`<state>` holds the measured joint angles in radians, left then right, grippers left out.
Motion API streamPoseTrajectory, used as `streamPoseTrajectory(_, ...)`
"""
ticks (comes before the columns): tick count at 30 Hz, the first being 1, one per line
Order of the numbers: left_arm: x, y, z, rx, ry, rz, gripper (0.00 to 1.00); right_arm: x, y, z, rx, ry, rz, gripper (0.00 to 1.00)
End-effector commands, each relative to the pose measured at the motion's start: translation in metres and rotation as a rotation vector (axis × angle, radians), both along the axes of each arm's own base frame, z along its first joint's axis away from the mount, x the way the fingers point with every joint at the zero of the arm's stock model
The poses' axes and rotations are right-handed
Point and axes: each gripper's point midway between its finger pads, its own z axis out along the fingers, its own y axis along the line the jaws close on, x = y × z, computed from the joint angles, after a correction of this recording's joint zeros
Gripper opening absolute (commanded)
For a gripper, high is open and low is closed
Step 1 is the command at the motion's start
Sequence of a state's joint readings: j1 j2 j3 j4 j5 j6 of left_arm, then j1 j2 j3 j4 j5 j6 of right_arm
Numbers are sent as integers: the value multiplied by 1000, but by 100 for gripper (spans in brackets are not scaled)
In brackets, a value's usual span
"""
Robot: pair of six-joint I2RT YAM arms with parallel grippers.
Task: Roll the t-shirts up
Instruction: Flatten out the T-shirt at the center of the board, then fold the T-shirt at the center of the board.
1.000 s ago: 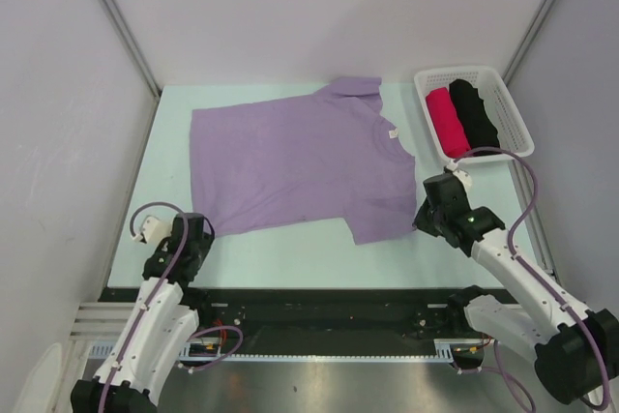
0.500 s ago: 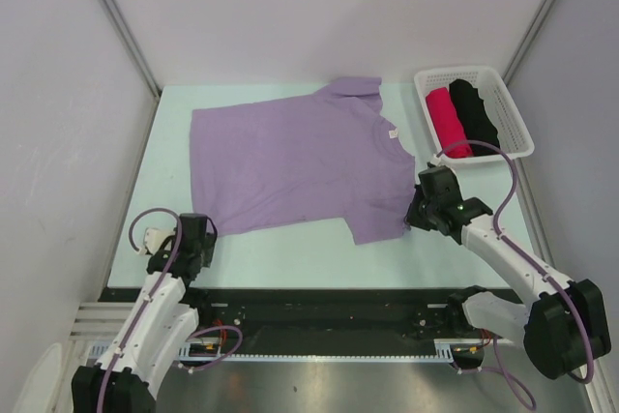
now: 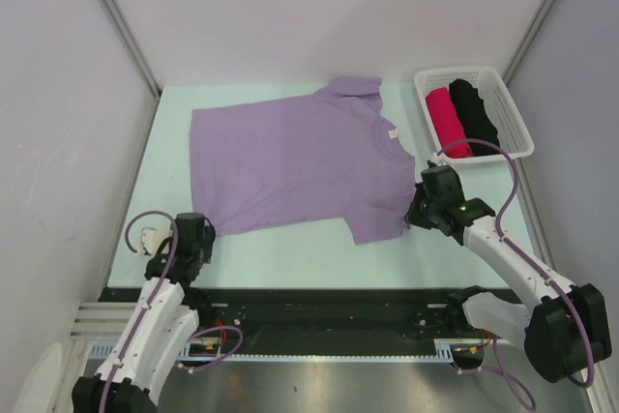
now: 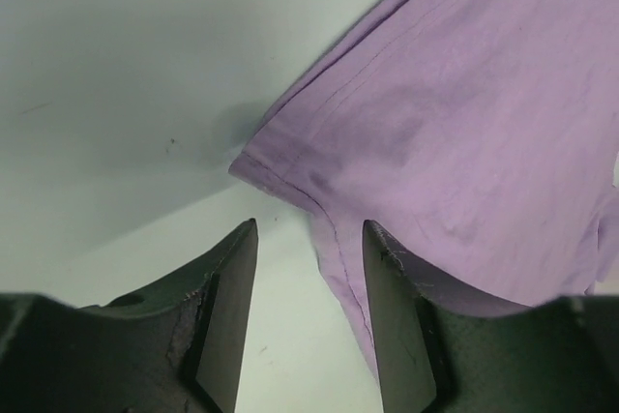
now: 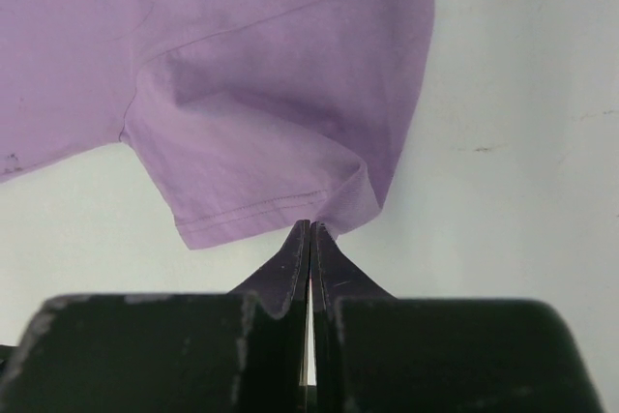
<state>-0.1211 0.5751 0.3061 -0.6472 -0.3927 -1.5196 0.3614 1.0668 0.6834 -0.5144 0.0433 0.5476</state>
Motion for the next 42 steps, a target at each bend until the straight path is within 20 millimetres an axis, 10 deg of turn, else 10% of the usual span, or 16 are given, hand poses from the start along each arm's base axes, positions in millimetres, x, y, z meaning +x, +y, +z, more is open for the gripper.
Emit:
streamPoseTrajectory(1, 9, 5, 1, -7, -31, 48, 53, 10, 2, 23, 15, -64, 9, 0)
streamPoseTrajectory(14, 7, 29, -11, 86, 29, 106, 50, 12, -6, 33, 3, -76, -8, 0)
streamPoseTrajectory(29, 24, 33, -4, 154, 29, 32, 11, 9, -15, 39, 11, -81, -25, 0)
streamPoseTrajectory(42, -21, 85, 61, 494, 171, 68, 0, -4, -17, 70, 87, -100, -59, 0)
